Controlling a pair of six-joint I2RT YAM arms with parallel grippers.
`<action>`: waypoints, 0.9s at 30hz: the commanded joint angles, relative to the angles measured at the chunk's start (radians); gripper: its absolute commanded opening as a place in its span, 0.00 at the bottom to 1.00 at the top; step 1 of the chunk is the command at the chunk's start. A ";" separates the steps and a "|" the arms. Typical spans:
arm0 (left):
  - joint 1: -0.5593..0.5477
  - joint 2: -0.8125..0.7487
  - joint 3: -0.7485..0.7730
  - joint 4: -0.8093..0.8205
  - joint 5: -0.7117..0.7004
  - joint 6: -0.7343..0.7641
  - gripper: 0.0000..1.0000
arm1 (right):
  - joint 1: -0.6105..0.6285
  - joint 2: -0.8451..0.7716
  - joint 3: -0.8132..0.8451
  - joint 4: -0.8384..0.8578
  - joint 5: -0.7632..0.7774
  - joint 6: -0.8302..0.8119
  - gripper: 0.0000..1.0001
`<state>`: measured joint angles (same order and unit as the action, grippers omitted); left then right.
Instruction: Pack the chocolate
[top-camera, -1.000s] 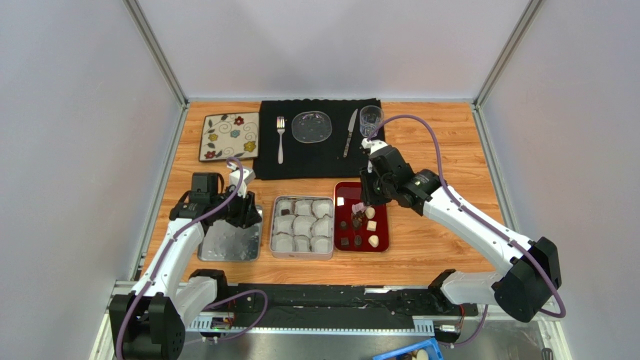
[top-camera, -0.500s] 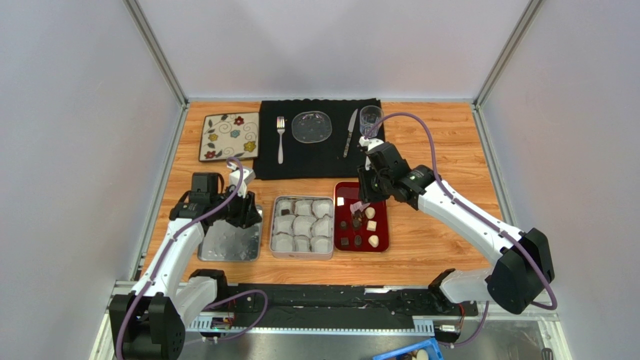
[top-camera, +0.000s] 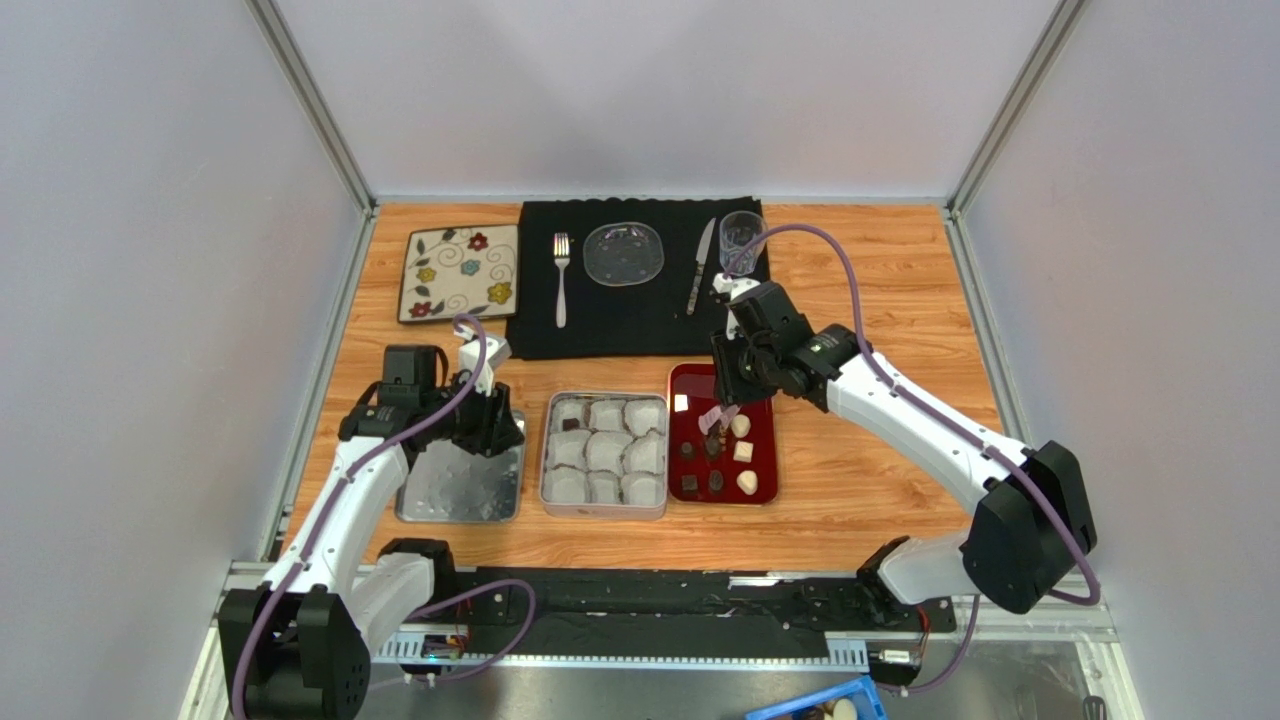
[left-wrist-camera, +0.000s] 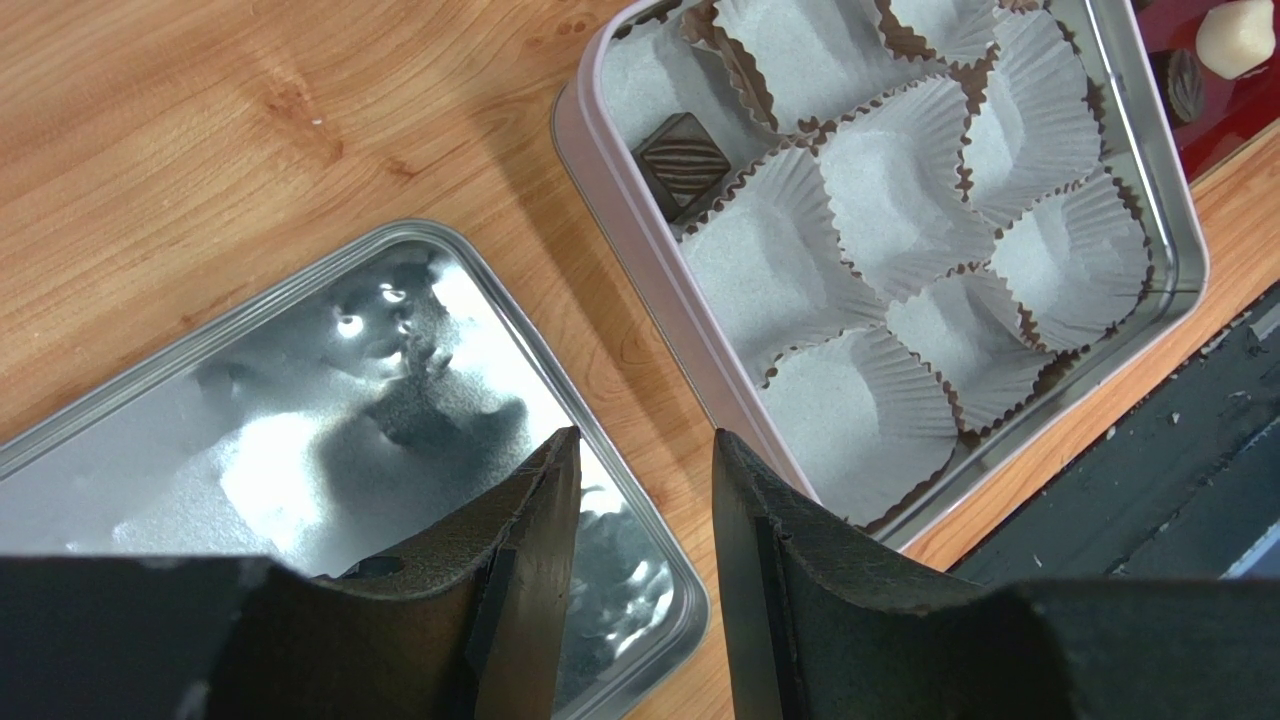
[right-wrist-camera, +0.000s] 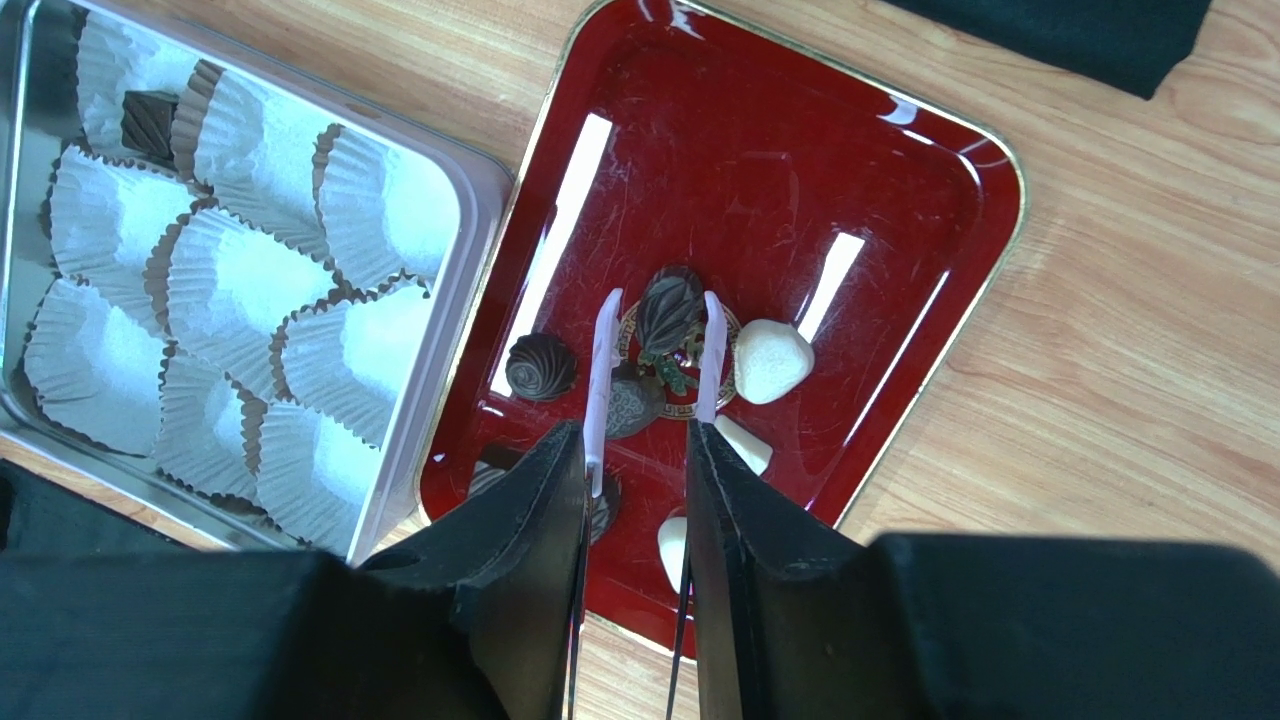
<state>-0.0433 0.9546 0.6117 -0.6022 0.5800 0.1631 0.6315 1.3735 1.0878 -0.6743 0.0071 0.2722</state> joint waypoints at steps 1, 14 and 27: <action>0.002 -0.005 0.039 0.018 0.026 0.007 0.47 | -0.004 0.010 0.049 0.041 -0.038 -0.011 0.31; 0.002 -0.010 0.031 0.018 0.021 0.010 0.46 | -0.004 0.010 0.092 0.012 -0.035 -0.019 0.12; 0.002 -0.011 0.022 0.027 0.023 0.000 0.46 | 0.046 -0.034 0.287 -0.027 -0.110 -0.001 0.09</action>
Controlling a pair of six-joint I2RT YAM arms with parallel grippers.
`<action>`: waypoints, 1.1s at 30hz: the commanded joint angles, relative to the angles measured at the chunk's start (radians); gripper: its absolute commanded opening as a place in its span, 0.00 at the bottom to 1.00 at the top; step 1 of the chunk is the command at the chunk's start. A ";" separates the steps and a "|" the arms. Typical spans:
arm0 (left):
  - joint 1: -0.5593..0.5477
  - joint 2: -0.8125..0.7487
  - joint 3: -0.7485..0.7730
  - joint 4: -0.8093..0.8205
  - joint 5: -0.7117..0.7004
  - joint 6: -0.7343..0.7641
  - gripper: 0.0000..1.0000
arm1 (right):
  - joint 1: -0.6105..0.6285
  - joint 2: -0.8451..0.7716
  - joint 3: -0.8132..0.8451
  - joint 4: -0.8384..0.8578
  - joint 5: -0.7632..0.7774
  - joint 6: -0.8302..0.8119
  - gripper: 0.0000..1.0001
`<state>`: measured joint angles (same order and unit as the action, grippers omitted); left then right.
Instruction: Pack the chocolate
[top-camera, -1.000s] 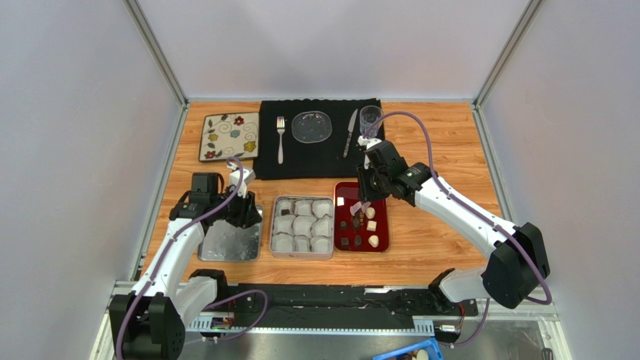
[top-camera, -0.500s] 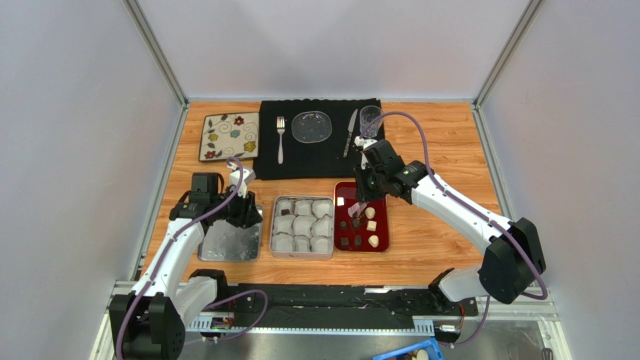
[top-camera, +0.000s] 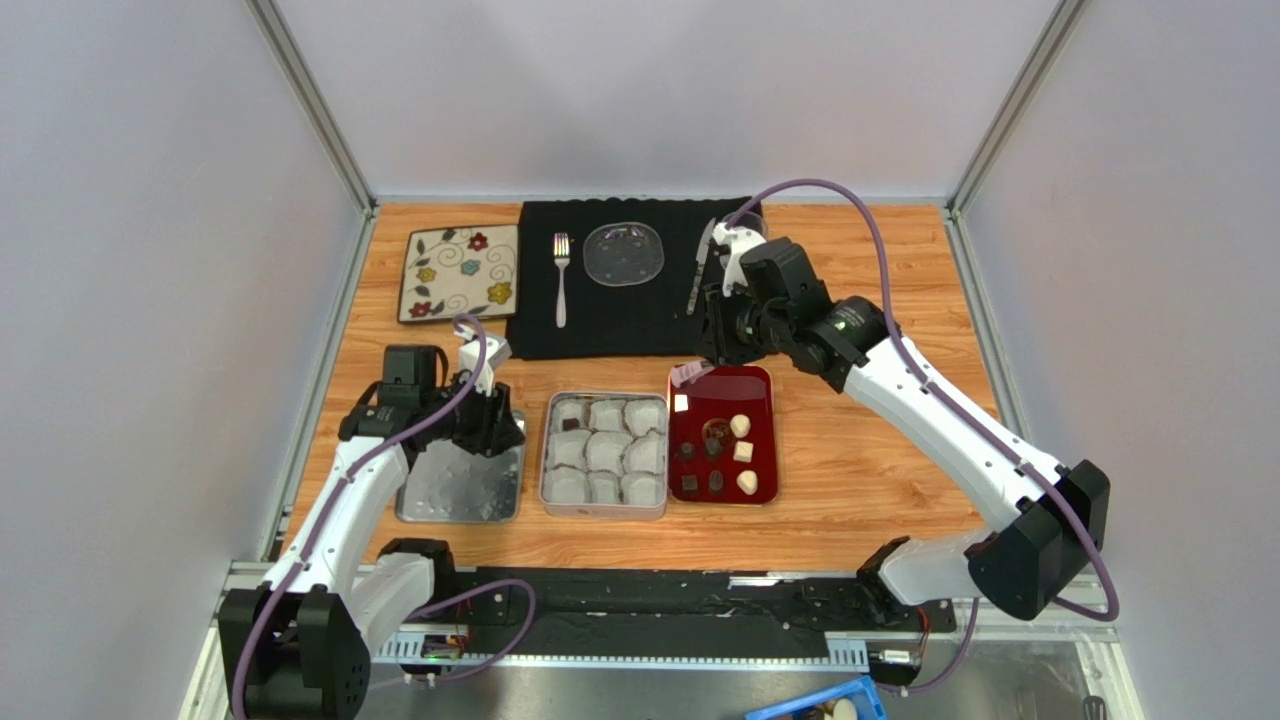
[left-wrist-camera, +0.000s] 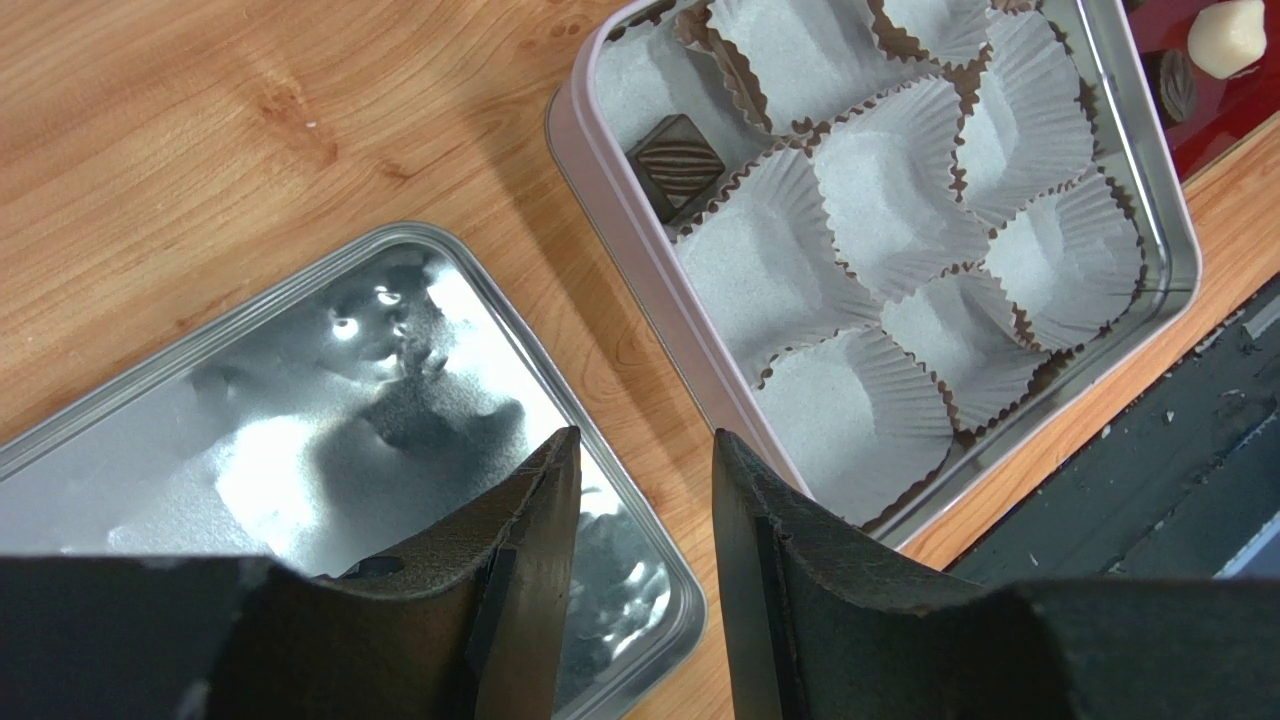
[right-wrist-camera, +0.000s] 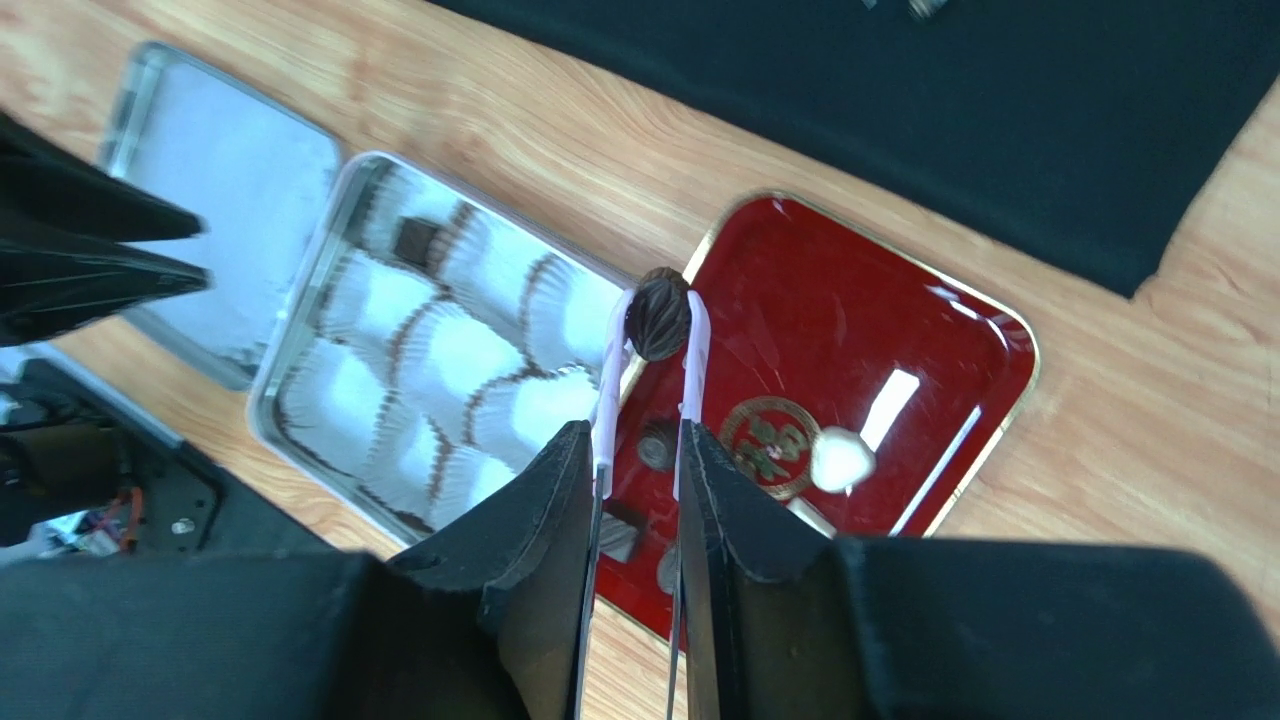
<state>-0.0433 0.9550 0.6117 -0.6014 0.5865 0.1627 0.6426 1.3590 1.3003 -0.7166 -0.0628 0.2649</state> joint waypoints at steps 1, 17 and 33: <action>0.002 -0.012 0.020 0.028 0.018 -0.003 0.46 | 0.063 -0.012 0.083 0.017 -0.037 0.008 0.09; 0.002 -0.019 0.026 0.023 0.024 -0.003 0.46 | 0.196 0.215 0.183 0.114 -0.057 0.056 0.09; 0.002 -0.024 0.022 0.025 0.035 0.000 0.46 | 0.196 0.295 0.180 0.161 -0.066 0.065 0.17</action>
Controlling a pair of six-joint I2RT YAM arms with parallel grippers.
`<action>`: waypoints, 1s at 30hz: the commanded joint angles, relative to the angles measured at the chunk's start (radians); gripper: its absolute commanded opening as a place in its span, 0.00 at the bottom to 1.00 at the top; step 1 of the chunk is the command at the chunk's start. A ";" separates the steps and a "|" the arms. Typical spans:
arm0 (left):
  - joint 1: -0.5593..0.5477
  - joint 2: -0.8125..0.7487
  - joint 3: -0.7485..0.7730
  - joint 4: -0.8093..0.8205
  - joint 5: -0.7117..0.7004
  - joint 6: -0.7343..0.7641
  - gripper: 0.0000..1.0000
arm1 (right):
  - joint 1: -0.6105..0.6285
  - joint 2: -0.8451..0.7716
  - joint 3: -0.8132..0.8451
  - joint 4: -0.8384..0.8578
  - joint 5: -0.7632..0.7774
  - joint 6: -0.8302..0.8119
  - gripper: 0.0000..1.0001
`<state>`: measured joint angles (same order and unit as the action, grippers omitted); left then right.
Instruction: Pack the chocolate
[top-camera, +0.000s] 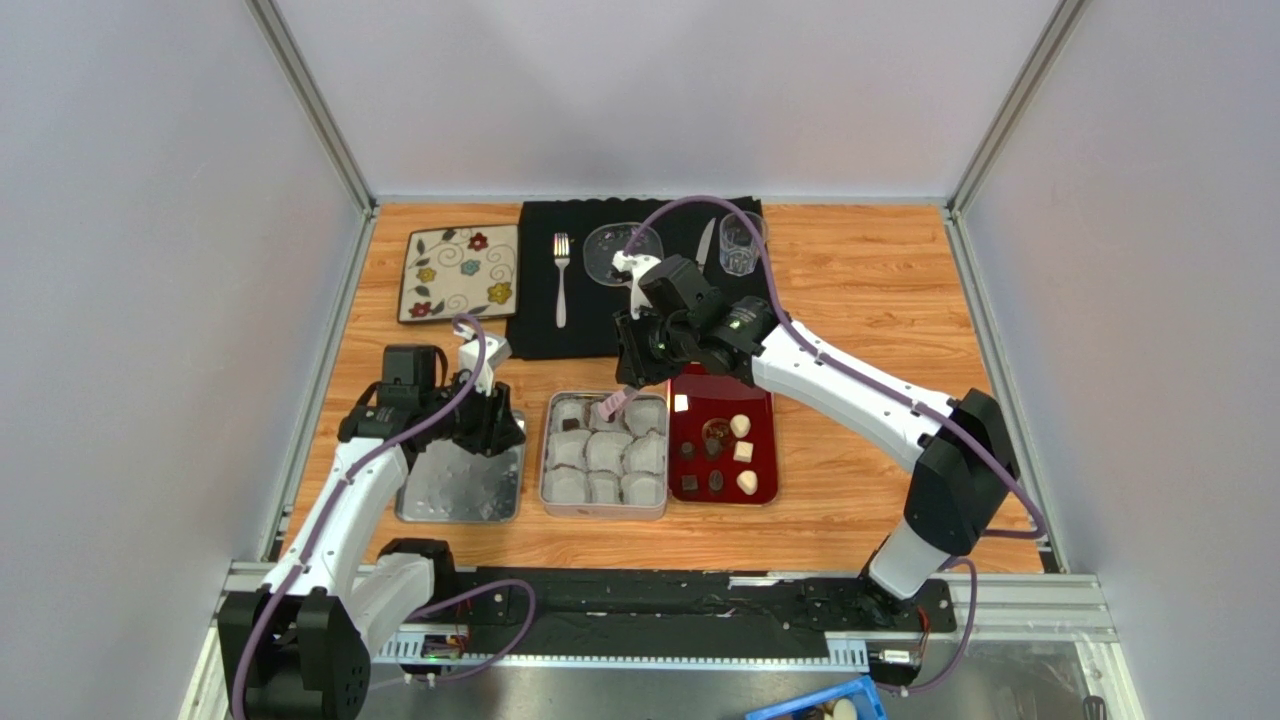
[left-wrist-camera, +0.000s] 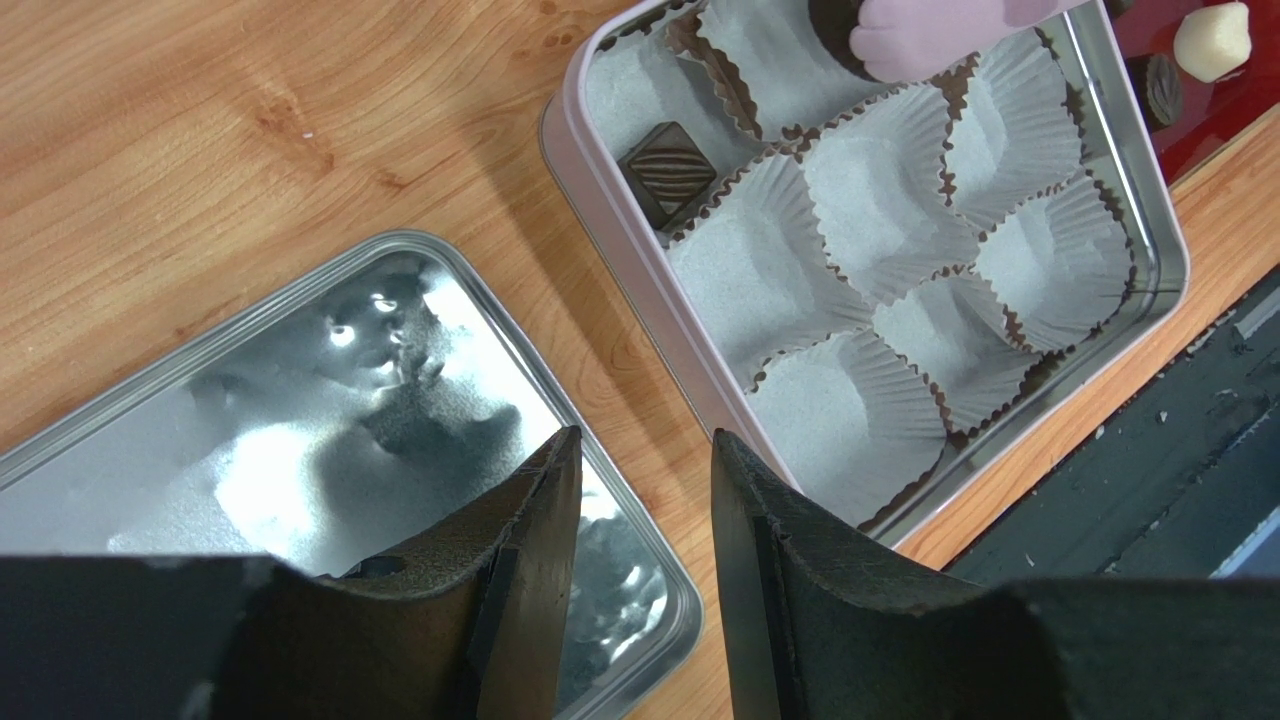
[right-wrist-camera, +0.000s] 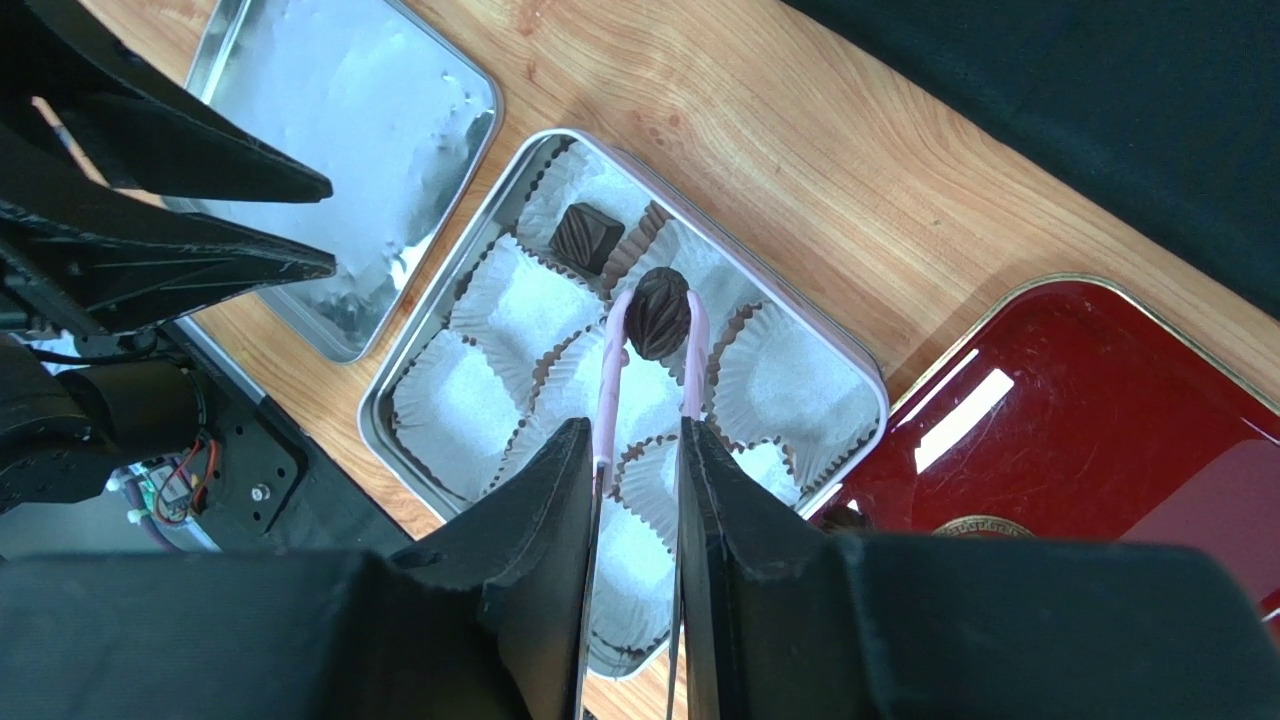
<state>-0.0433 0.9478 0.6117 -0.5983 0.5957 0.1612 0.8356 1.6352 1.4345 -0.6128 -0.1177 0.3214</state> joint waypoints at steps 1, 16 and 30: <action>0.002 -0.017 0.020 0.022 0.023 0.001 0.46 | 0.003 0.023 0.047 0.056 -0.010 0.007 0.18; 0.002 -0.017 0.025 0.020 0.023 0.001 0.46 | 0.000 0.031 0.053 0.045 0.012 -0.010 0.35; 0.002 -0.023 0.025 0.015 0.021 -0.003 0.46 | -0.053 -0.138 0.008 -0.022 0.038 -0.027 0.09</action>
<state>-0.0433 0.9466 0.6117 -0.5987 0.5983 0.1619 0.8021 1.6150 1.4460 -0.6353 -0.0982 0.3115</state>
